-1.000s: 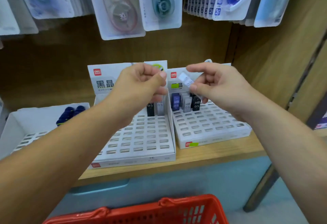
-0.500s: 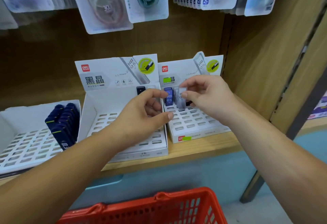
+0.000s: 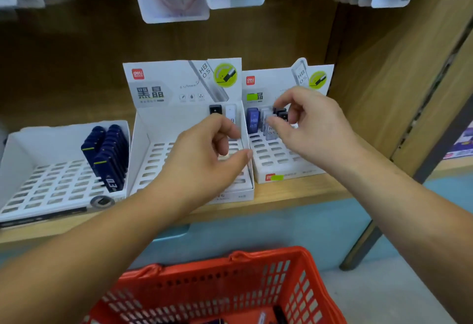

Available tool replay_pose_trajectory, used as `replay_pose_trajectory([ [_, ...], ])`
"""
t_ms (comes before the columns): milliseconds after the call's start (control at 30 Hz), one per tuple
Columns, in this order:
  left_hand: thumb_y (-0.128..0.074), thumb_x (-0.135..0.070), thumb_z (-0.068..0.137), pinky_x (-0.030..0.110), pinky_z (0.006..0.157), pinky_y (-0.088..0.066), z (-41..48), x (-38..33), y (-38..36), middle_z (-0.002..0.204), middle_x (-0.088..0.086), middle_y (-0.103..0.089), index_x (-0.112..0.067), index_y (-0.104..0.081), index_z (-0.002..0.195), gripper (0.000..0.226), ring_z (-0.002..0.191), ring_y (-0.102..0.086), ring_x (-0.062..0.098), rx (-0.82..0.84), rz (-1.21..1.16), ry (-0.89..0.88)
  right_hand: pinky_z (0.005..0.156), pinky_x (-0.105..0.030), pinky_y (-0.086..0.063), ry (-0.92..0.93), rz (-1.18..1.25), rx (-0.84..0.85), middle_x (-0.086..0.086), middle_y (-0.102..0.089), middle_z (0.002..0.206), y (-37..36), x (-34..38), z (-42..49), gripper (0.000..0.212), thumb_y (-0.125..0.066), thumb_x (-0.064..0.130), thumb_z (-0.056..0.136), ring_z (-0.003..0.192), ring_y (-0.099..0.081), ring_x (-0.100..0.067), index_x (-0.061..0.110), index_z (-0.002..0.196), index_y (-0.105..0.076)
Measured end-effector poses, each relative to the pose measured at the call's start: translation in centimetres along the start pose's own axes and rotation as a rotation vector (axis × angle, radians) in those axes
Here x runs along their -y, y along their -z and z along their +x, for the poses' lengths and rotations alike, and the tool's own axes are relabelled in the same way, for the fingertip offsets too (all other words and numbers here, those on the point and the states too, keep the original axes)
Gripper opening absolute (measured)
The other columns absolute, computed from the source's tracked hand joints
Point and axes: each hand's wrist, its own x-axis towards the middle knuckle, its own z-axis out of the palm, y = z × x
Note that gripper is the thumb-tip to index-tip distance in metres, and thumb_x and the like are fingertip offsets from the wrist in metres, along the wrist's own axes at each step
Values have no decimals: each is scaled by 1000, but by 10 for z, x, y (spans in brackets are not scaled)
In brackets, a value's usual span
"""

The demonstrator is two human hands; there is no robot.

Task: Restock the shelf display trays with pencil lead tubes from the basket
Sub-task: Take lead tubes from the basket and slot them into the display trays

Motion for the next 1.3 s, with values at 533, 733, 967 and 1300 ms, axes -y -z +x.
replay_pose_trajectory([
  [533,-68,-31,89,34,78,-53,-197,152,-32,93,-4,-69,-23,-66,102,15,95,-68,24,908,422,165,94,-44,-55,-261,-114,1376,-10,-70,119,-154,20,-245,48,-73,48,91,108,-67,-26,16,126,-65],
  [733,-78,-79,69,67,123,-1,-269,192,-58,172,1,22,-38,21,161,141,158,19,33,1387,492,311,122,-68,-2,-375,-292,1618,2,32,167,-169,-8,-316,153,-81,83,57,154,30,-33,43,155,30],
  [967,-70,-92,60,66,120,16,-310,210,-60,169,2,31,-42,34,154,148,156,25,33,1313,540,226,118,-69,16,-156,-402,1579,-1,28,168,-187,-9,-346,164,-75,93,46,154,29,-33,39,148,42],
  [1300,-76,-84,62,50,121,-32,-287,217,-69,161,12,-26,-18,-10,164,138,146,-28,37,1080,677,369,122,-51,-28,-275,-302,1381,-7,-30,163,-204,-21,-314,140,-65,97,54,150,-26,-33,22,163,-19],
])
